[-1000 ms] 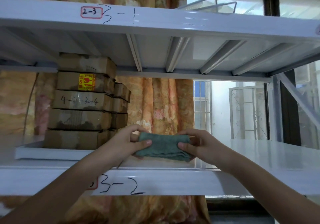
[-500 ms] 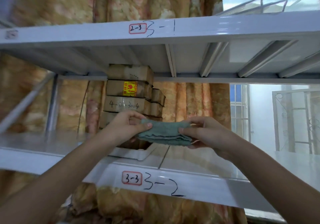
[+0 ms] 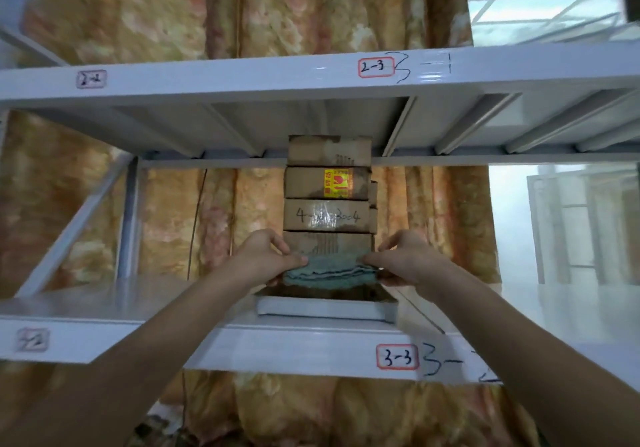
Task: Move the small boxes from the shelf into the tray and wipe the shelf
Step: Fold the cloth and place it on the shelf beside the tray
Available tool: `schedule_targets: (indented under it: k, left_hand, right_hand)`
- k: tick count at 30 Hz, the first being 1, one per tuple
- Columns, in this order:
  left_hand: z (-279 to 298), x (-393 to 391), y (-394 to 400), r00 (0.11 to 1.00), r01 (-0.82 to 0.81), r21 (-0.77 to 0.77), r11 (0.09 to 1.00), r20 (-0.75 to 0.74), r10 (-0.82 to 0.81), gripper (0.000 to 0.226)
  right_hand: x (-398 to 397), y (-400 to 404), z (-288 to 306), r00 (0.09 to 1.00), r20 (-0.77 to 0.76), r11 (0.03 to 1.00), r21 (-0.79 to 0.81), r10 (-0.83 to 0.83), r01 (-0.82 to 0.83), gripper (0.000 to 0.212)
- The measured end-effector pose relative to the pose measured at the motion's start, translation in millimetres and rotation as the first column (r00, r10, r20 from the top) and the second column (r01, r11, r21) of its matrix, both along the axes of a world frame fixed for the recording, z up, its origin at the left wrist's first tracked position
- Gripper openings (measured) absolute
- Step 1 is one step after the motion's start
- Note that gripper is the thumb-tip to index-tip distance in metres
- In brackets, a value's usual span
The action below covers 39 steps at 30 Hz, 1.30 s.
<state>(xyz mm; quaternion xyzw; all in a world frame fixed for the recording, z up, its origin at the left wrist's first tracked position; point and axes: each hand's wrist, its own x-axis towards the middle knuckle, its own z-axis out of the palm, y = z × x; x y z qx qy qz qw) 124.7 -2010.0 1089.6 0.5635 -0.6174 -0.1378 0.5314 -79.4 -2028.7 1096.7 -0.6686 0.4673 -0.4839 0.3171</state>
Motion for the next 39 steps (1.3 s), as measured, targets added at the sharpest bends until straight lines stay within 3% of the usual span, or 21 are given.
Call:
schedule_targets:
  k: [5, 13, 23, 34, 39]
  left_hand:
    - [-7.7, 12.9, -12.6, 0.998, 0.038, 0.027, 0.999, 0.046, -0.039, 0.036]
    - [-14.8, 11.6, -26.3, 0.986, 0.032, 0.027, 0.999, 0.163, -0.036, 0.033]
    - [-29.3, 18.7, -41.2, 0.953, -0.092, -0.044, 0.995, 0.286, 0.100, 0.033]
    - [-32.4, 18.9, -41.7, 0.921, -0.091, -0.031, 0.995, 0.378, 0.096, 0.032]
    - [-27.4, 12.4, -37.6, 0.842, -0.155, -0.007, 0.988, 0.523, 0.136, 0.012]
  right_hand:
    - [18.6, -2.5, -6.9, 0.963, -0.172, 0.977, -0.077, -0.208, 0.197, 0.025]
    - [24.5, -9.4, -10.7, 0.866, -0.352, 0.934, -0.119, -0.356, 0.336, 0.029]
    - [33.9, -32.9, -23.5, 0.814, -0.421, 0.915, -0.230, -0.401, 0.332, 0.025]
    - [29.6, -43.6, -26.9, 0.744, -0.535, 0.915, -0.280, -0.399, 0.290, 0.019]
    - [33.6, -40.3, -25.4, 0.719, -0.608, 0.941, -0.232, -0.337, 0.245, 0.019]
